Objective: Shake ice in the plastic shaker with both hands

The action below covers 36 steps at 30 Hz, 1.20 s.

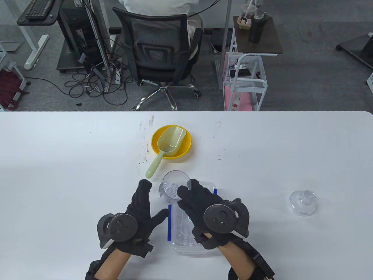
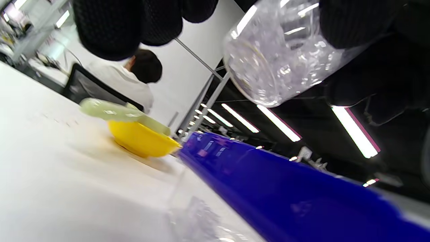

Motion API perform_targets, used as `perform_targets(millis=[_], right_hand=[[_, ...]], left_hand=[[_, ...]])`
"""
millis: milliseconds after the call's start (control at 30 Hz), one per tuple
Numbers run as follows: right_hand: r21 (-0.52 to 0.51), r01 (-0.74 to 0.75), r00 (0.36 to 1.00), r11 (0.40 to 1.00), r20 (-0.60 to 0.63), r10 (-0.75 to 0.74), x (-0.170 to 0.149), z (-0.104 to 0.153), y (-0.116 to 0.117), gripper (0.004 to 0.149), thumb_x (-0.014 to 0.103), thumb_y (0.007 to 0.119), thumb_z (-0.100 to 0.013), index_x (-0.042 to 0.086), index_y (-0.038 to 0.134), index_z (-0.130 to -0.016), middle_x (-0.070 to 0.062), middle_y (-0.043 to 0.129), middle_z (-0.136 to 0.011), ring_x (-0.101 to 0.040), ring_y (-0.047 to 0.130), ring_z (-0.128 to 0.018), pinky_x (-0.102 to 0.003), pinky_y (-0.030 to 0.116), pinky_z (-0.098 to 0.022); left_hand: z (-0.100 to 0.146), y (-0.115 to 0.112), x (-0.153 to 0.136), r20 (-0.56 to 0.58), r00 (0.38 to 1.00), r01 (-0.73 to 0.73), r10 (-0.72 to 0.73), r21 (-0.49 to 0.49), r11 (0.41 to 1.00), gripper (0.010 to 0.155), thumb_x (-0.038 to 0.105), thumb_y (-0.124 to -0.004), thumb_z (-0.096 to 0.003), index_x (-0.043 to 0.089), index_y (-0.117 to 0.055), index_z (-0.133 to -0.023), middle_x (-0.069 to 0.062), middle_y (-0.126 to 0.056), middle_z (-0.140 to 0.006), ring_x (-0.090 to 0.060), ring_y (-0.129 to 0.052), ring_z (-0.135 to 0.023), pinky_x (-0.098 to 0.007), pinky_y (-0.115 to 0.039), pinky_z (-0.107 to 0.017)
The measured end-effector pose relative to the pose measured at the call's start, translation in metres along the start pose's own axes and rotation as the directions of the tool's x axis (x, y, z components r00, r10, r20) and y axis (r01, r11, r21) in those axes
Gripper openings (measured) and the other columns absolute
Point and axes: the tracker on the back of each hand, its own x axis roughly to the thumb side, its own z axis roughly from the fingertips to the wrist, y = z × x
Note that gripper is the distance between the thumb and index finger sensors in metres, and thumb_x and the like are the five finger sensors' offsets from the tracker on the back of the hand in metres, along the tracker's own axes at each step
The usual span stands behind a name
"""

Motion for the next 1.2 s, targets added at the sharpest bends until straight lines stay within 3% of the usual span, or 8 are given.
perform_targets(millis=[100,300,333,400,567,733,933,1200], right_hand=[[0.021,0.056,0.998,0.998,0.041,-0.057,0.012,0.002,0.008,0.051,0.042,0.082,-0.041,0.011,0.093,-0.08,-0.035,0.085,-0.082,-0.039,0.1,-0.055,-0.038,0.089,-0.03],[0.035,0.108,0.991,0.994,0.07,-0.11,0.023,0.009,0.003,0.051,0.04,0.082,-0.043,0.009,0.093,-0.082,-0.038,0.083,-0.081,-0.042,0.098,-0.054,-0.04,0.088,-0.031],[0.045,0.098,0.992,0.994,0.077,-0.101,0.024,0.009,0.001,0.068,0.041,0.093,-0.025,0.01,0.09,-0.086,-0.038,0.081,-0.084,-0.044,0.097,-0.056,-0.042,0.087,-0.032],[0.043,0.067,0.995,0.997,0.076,-0.07,0.025,0.011,-0.006,0.074,0.041,0.093,-0.025,0.014,0.084,-0.093,-0.035,0.077,-0.091,-0.044,0.096,-0.059,-0.044,0.087,-0.034],[-0.089,0.037,0.999,0.995,0.009,-0.037,0.015,0.018,-0.055,0.077,0.04,0.094,-0.026,0.015,0.08,-0.097,-0.032,0.072,-0.097,-0.046,0.091,-0.066,-0.049,0.083,-0.041],[-0.243,-0.126,0.973,0.962,-0.22,0.072,-0.033,0.031,-0.115,0.078,0.041,0.095,-0.027,0.016,0.078,-0.099,-0.031,0.067,-0.102,-0.048,0.086,-0.073,-0.053,0.079,-0.046],[-0.272,-0.338,0.819,0.901,-0.557,0.139,-0.111,0.057,-0.161,0.083,0.042,0.095,-0.028,0.019,0.071,-0.104,-0.029,0.057,-0.108,-0.049,0.077,-0.084,-0.057,0.074,-0.055],[-0.163,-0.363,0.575,0.917,-0.814,0.083,-0.208,0.096,-0.159,0.086,0.038,0.096,-0.028,0.017,0.067,-0.106,-0.03,0.055,-0.107,-0.05,0.072,-0.086,-0.059,0.07,-0.057]], left_hand=[[0.001,0.001,0.0,0.117,0.984,-0.138,0.133,0.039,0.99,0.106,0.062,-0.08,-0.0459,0.015,-0.011,-0.11,-0.018,-0.035,-0.116,-0.049,-0.062,-0.104,-0.063,-0.072,-0.063],[0.005,0.006,-0.001,0.179,0.966,-0.206,0.188,0.085,0.975,0.109,0.063,-0.089,-0.041,0.017,-0.02,-0.111,-0.016,-0.05,-0.11,-0.039,-0.08,-0.094,-0.051,-0.086,-0.057],[0.004,0.006,0.001,0.18,0.969,-0.187,0.17,0.081,0.979,0.107,0.062,-0.089,-0.0413,0.016,-0.022,-0.111,-0.017,-0.049,-0.11,-0.039,-0.081,-0.093,-0.048,-0.089,-0.054],[0.004,0.005,0.002,0.176,0.968,-0.197,0.178,0.099,0.975,0.107,0.062,-0.09,-0.0406,0.014,-0.024,-0.11,-0.019,-0.05,-0.109,-0.038,-0.083,-0.091,-0.044,-0.092,-0.051],[0.006,0.008,-0.005,0.159,0.964,-0.234,0.213,0.126,0.964,0.106,0.06,-0.091,-0.0408,0.013,-0.025,-0.11,-0.02,-0.05,-0.108,-0.04,-0.082,-0.09,-0.044,-0.09,-0.054],[0.006,0.013,-0.006,0.155,0.971,-0.206,0.181,0.163,0.965,0.106,0.061,-0.09,-0.042,0.014,-0.024,-0.11,-0.019,-0.049,-0.108,-0.039,-0.079,-0.092,-0.046,-0.087,-0.058],[0.005,0.016,-0.014,0.129,0.976,-0.198,0.177,0.176,0.964,0.106,0.061,-0.09,-0.0424,0.013,-0.024,-0.11,-0.019,-0.049,-0.108,-0.039,-0.079,-0.092,-0.046,-0.086,-0.059],[0.005,0.015,-0.023,0.078,0.964,-0.264,0.253,0.187,0.946,0.106,0.061,-0.089,-0.0428,0.011,-0.025,-0.11,-0.021,-0.05,-0.107,-0.04,-0.081,-0.09,-0.046,-0.086,-0.056]])
